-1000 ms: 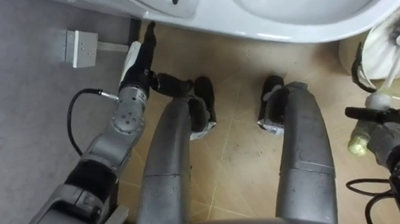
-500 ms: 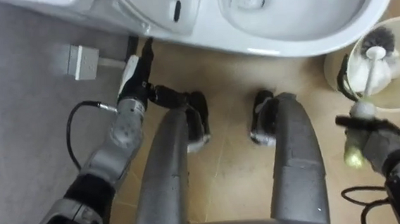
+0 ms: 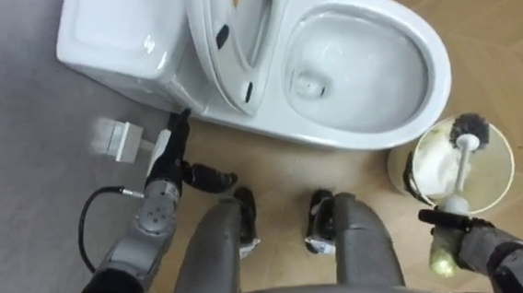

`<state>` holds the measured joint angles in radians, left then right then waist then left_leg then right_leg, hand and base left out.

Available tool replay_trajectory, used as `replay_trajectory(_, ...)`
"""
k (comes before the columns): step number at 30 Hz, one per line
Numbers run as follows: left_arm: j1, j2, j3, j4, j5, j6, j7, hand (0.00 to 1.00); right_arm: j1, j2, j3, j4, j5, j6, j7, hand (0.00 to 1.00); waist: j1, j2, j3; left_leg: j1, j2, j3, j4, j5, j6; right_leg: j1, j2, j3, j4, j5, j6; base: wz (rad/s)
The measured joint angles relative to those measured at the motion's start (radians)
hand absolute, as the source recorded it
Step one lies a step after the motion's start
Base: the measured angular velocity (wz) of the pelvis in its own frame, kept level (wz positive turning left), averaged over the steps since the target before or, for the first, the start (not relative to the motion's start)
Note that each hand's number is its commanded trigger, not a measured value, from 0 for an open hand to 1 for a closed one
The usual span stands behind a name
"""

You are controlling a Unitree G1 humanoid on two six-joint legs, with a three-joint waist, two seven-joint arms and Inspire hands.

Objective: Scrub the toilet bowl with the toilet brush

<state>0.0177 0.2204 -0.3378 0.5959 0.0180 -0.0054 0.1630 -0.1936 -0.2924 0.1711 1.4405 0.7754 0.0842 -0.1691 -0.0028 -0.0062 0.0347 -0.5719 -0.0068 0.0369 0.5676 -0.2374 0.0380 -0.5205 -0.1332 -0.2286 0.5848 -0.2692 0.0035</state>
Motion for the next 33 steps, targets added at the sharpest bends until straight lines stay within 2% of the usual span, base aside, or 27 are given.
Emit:
replay_trajectory(4, 0.043, 0.011, 0.03, -0.002, 0.046, 0.0, -0.029, 0.0, 0.03, 0.004, -0.043, -0.004, -0.034, -0.014, 0.02, 1.0, 0.0, -0.001, -0.004, 0.113, 0.01, -0.004, -0.078, 0.003, -0.001, 0.126, 0.017, -0.013, -0.107, 0.025, 0.009, 0.0)
replay_trajectory(6, 0.101, 0.02, 0.058, -0.034, 0.066, 0.001, -0.04, 0.0, 0.061, 0.014, -0.065, -0.008, -0.041, -0.022, 0.022, 1.0, -0.005, -0.014, -0.0146, 0.19, 0.003, -0.001, -0.134, 0.009, -0.002, 0.2, 0.018, -0.018, -0.156, 0.029, 0.014, 0.02)
replay_trajectory(7, 0.119, 0.021, 0.064, -0.046, 0.073, 0.001, -0.041, 0.0, 0.069, 0.016, -0.072, -0.008, -0.045, -0.022, 0.022, 1.0, -0.009, -0.016, -0.0155, 0.207, -0.003, -0.001, -0.141, 0.009, -0.002, 0.22, 0.019, -0.02, -0.166, 0.03, 0.016, 0.11)
replay_trajectory(9, 0.196, 0.022, 0.081, -0.093, 0.089, 0.002, -0.049, 0.0, 0.109, 0.018, -0.097, -0.009, -0.065, -0.037, 0.035, 1.0, -0.026, -0.021, -0.0185, 0.288, -0.005, -0.007, -0.18, 0.01, -0.002, 0.311, 0.026, -0.022, -0.224, 0.035, 0.024, 0.11)
replay_trajectory(12, 0.263, 0.021, 0.128, -0.139, 0.143, 0.008, -0.06, 0.0, 0.179, 0.024, -0.116, -0.035, -0.088, -0.045, 0.052, 1.0, -0.026, -0.036, -0.0229, 0.368, -0.007, -0.009, -0.23, 0.01, -0.004, 0.395, 0.034, -0.019, -0.281, 0.037, 0.028, 0.04)
replay_trajectory(15, 0.287, 0.018, 0.169, -0.154, 0.153, 0.024, -0.059, 0.0, 0.227, 0.045, -0.12, -0.045, -0.096, -0.047, 0.06, 1.0, -0.03, -0.048, -0.0288, 0.421, -0.007, -0.009, -0.252, 0.01, -0.004, 0.463, 0.041, -0.022, -0.326, 0.042, 0.031, 0.08)
replay_trajectory(18, 0.293, 0.015, 0.178, -0.154, 0.174, 0.047, -0.059, 0.0, 0.238, 0.067, -0.117, -0.044, -0.151, -0.038, 0.069, 1.0, -0.029, -0.051, -0.0271, 0.483, -0.007, -0.01, -0.291, 0.013, -0.009, 0.526, 0.047, -0.022, -0.369, 0.053, 0.033, 0.02)
replay_trajectory(22, 0.3, 0.018, 0.181, -0.156, 0.184, 0.051, -0.059, 0.0, 0.234, 0.08, -0.129, -0.047, -0.196, -0.04, 0.079, 1.0, -0.033, -0.052, -0.0226, 0.527, -0.007, -0.013, -0.301, 0.014, -0.01, 0.573, 0.049, -0.022, -0.389, 0.058, 0.036, 0.02)
replay_trajectory(25, 0.305, 0.028, 0.194, -0.224, 0.241, 0.074, -0.059, 0.0, 0.212, 0.079, -0.165, -0.048, -0.256, -0.041, 0.074, 1.0, -0.034, -0.048, -0.0187, 0.53, -0.006, -0.023, -0.304, 0.013, -0.01, 0.577, 0.055, -0.021, -0.401, 0.072, 0.034, 0.03)
replay_trajectory(27, 0.305, 0.029, 0.246, -0.253, 0.244, 0.078, -0.055, 0.0, 0.204, 0.078, -0.167, -0.047, -0.295, -0.057, 0.065, 1.0, -0.032, -0.043, -0.0146, 0.534, -0.005, -0.02, -0.309, 0.015, -0.012, 0.588, 0.058, -0.019, -0.403, 0.077, 0.032, -0.02)
replay_trajectory(29, 0.306, 0.037, 0.263, -0.281, 0.249, 0.078, -0.029, 0.0, 0.206, 0.078, -0.166, -0.043, -0.318, -0.071, 0.053, 1.0, -0.032, -0.039, -0.0121, 0.536, -0.005, -0.022, -0.309, 0.019, -0.011, 0.591, 0.058, -0.019, -0.404, 0.079, 0.032, 0.0)
replay_trajectory(33, 0.306, 0.034, 0.261, -0.311, 0.265, 0.076, 0.035, 0.0, 0.203, 0.078, -0.164, -0.044, -0.358, -0.085, 0.036, 1.0, -0.032, -0.029, -0.0087, 0.534, -0.005, -0.022, -0.316, 0.029, -0.013, 0.586, 0.059, -0.017, -0.404, 0.082, 0.029, 0.0)
